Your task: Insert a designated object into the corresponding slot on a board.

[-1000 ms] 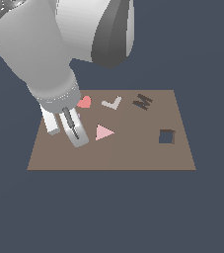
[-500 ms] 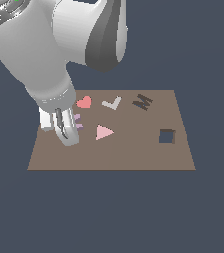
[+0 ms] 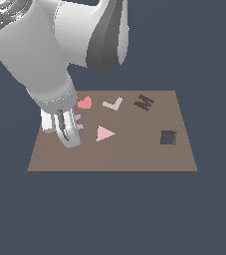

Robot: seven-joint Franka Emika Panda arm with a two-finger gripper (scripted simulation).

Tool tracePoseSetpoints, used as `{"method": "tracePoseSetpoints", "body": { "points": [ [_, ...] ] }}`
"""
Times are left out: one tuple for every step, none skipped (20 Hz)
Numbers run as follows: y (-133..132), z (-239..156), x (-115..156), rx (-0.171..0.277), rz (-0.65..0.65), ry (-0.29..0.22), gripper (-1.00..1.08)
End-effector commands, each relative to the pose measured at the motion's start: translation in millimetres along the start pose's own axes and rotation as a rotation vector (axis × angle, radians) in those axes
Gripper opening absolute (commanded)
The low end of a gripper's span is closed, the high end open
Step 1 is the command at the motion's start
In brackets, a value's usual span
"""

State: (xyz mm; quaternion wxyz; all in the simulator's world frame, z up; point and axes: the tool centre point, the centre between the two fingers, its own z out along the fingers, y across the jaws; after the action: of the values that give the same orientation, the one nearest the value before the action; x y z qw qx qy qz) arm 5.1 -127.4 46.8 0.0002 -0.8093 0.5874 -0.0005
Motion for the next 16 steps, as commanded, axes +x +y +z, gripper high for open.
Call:
{"method": "tracePoseSetpoints", "body": {
  "points": [
    [0.4, 7.0, -0.2, -0.001, -0.001, -0.001, 1.00],
    [0.4, 10.6, -0.4, -0.001, -0.001, -0.001, 1.00],
    [0.5, 13.4, -0.3, -0.001, -0.001, -0.001, 1.00],
    [0.4, 15.3, -0.7, -0.001, -0.002, -0.001, 1.00],
    [0.4, 16.5, -0.6, -0.001, -0.002, -0.001, 1.00],
    [0.5, 16.9, -0.6, -0.001, -0.002, -0.001, 1.00],
    [0.5, 16.9, -0.6, -0.001, -0.002, -0.001, -1.00],
    [0.5, 16.9, -0.6, -0.001, -0.002, -0.001, -1.00],
    [0.5, 16.9, -0.6, -0.001, -0.002, -0.001, -1.00],
    [0.5, 16.9, -0.6, -0.001, -0.002, -0.001, -1.00],
    [0.5, 16.9, -0.6, -0.001, -0.002, -0.001, -1.00],
    [0.5, 16.9, -0.6, -0.001, -0.002, -0.001, -1.00],
    [0.5, 16.9, -0.6, -0.001, -0.002, -0.001, -1.00],
    [0.5, 16.9, -0.6, -0.001, -0.002, -0.001, -1.00],
    [0.5, 16.9, -0.6, -0.001, -0.002, -0.001, -1.00],
    [0.5, 16.9, -0.6, -0.001, -0.002, -0.001, -1.00]
  ]
}}
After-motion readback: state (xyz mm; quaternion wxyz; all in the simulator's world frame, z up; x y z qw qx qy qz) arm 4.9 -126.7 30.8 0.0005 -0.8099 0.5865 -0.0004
